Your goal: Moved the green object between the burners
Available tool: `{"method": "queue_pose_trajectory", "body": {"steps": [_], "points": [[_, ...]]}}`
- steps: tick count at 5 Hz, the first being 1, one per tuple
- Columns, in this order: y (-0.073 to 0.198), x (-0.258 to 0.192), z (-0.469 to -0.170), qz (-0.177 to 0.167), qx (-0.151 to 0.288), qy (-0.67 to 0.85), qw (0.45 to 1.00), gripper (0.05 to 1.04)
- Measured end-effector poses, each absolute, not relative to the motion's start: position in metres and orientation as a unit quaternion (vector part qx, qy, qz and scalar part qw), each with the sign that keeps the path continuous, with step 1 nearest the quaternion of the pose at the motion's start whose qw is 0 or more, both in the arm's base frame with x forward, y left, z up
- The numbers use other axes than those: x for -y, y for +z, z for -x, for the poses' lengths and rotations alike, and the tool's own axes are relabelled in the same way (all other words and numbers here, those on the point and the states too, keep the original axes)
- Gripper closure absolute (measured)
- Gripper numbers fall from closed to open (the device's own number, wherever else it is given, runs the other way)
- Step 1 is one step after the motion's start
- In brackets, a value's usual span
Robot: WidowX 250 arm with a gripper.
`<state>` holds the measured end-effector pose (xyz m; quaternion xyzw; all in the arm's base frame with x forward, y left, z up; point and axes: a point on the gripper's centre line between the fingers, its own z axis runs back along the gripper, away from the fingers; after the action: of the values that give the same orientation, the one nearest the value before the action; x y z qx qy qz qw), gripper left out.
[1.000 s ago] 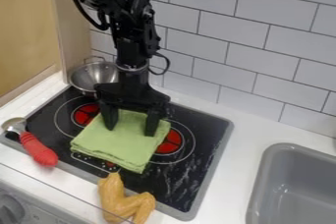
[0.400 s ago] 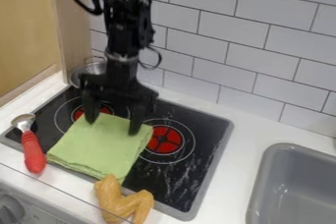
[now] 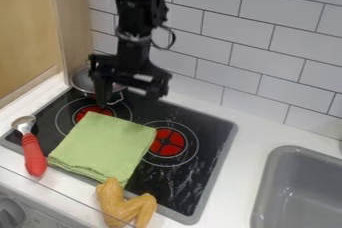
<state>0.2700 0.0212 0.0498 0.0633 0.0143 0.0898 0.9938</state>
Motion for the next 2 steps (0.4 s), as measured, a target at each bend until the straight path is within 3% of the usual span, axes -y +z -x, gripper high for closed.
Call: {"method": "queue_pose_trajectory", "body": {"steps": [2], "points": [[0.079,-0.006,-0.283,-0.066,-0.035,0.094,0.993,0.085]]}}
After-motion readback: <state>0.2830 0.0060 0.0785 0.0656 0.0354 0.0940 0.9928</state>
